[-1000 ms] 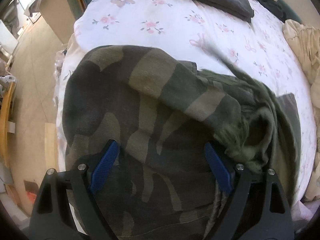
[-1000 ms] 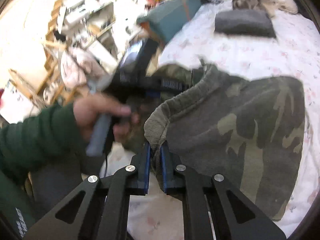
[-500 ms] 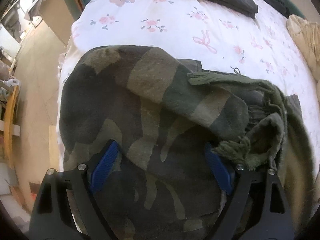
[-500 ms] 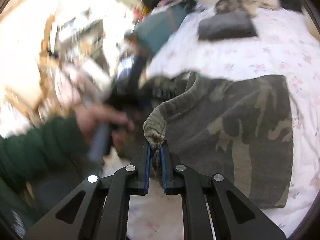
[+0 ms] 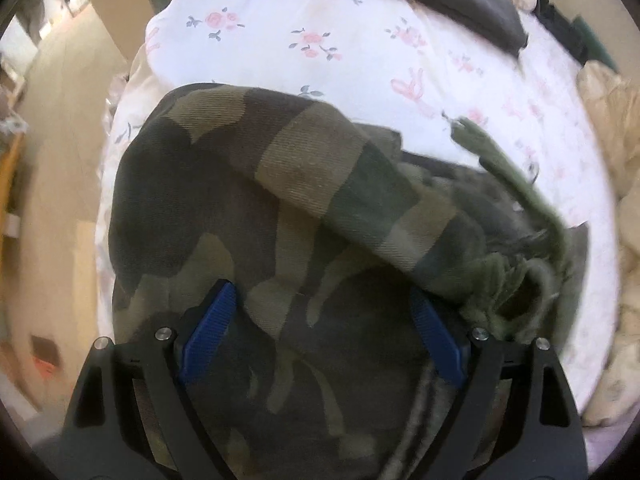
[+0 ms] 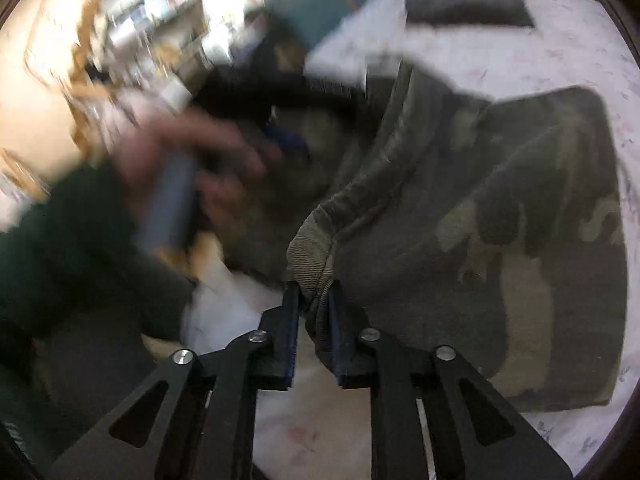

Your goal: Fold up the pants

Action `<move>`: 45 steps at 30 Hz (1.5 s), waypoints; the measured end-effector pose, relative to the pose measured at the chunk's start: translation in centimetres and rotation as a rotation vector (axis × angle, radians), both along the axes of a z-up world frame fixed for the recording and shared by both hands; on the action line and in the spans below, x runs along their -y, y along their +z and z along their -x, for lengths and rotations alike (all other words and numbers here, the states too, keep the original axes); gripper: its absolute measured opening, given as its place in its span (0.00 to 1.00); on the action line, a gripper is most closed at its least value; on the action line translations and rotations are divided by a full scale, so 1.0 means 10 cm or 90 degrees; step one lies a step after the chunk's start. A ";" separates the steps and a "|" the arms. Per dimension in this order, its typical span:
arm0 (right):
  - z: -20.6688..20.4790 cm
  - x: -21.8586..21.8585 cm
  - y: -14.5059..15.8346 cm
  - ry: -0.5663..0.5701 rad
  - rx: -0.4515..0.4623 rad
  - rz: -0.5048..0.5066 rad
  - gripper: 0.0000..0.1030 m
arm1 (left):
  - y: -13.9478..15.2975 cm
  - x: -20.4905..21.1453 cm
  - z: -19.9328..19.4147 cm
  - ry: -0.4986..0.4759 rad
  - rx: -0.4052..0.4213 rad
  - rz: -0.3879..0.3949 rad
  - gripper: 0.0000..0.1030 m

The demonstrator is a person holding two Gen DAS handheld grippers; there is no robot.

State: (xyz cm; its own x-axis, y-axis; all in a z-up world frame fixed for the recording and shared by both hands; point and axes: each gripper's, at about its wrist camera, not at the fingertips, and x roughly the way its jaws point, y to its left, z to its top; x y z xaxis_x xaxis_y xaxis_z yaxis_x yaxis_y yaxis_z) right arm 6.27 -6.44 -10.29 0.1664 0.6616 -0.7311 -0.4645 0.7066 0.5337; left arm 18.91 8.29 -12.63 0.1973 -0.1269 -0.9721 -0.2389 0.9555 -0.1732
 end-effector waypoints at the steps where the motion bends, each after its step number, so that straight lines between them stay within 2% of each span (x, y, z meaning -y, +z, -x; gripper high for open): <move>1: 0.02 -0.04 -0.02 0.009 0.004 0.016 0.25 | 0.06 -0.04 0.02 0.009 0.004 0.017 0.84; 3: 0.04 -0.07 0.03 0.009 -0.001 0.028 0.48 | 0.19 -0.13 0.08 0.024 0.019 0.043 0.84; 5: 0.08 -0.03 0.14 -0.015 0.017 0.020 0.65 | 0.35 -0.22 0.14 0.030 0.041 0.047 0.84; 7: 0.12 -0.05 0.30 -0.037 0.087 0.050 0.69 | 0.48 -0.27 0.18 0.031 0.066 0.034 0.84; 9: 0.16 -0.18 0.35 -0.045 0.151 0.115 0.75 | 0.53 -0.28 0.21 0.029 0.077 0.027 0.84; 13: 0.08 -0.46 -0.03 -0.019 0.135 0.177 0.78 | 0.49 -0.30 0.17 0.024 0.070 0.032 0.84; 15: 0.13 -0.67 -0.19 0.012 0.177 0.238 0.81 | 0.48 -0.30 0.15 0.027 0.070 0.037 0.84; 17: 0.14 -0.77 -0.26 0.011 0.207 0.269 0.82 | 0.48 -0.33 0.16 0.031 0.071 0.037 0.84; 19: 0.16 -0.74 -0.26 0.001 0.221 0.267 0.75 | 0.47 -0.35 0.17 0.036 0.070 0.034 0.84; 21: 0.15 -0.69 -0.21 0.010 0.222 0.273 0.41 | 0.45 -0.37 0.17 0.039 0.066 0.038 0.84; 24: 0.12 -0.51 -0.09 -0.001 0.190 0.243 0.24 | 0.42 -0.32 0.14 0.031 0.051 0.055 0.84; 30: 0.02 0.01 0.38 -0.110 0.149 0.089 0.21 | 0.52 0.08 0.04 -0.045 0.057 0.130 0.84; 34: -0.01 0.11 0.37 -0.125 0.137 0.068 0.21 | 0.30 0.40 -0.15 -0.078 -0.015 0.161 0.84; 36: -0.01 0.09 0.35 -0.119 0.130 0.064 0.21 | 0.27 0.52 -0.21 -0.086 -0.020 0.157 0.84; 38: 0.02 0.10 0.34 -0.116 0.127 0.064 0.21 | 0.31 0.69 -0.19 -0.119 -0.006 0.133 0.82; 40: 0.02 0.11 0.36 -0.115 0.123 0.058 0.21 | 0.33 0.85 -0.15 -0.150 0.002 0.079 0.81; 41: 0.02 0.10 0.37 -0.112 0.124 0.056 0.21 | 0.29 0.89 -0.15 -0.151 -0.008 0.057 0.74; 42: 0.03 0.09 0.36 -0.111 0.124 0.056 0.21 | 0.25 0.91 -0.16 -0.146 -0.019 0.036 0.61; 43: 0.03 0.09 0.37 -0.110 0.123 0.054 0.21 | 0.21 0.92 -0.16 -0.145 -0.028 0.014 0.38; 44: 0.03 0.08 0.37 -0.108 0.121 0.054 0.21 | 0.21 0.94 -0.15 -0.152 -0.028 -0.012 0.37; 45: 0.03 0.08 0.37 -0.108 0.120 0.056 0.21 | 0.25 0.96 -0.12 -0.162 -0.017 -0.015 0.34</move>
State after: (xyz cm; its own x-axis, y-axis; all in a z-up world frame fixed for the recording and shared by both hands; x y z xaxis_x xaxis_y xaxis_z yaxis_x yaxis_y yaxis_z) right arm 6.00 -7.24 -6.58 0.4089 0.5482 -0.7295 -0.4209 0.8226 0.3823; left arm 20.15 -1.28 -10.17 0.1356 -0.1463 -0.9799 0.0062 0.9891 -0.1468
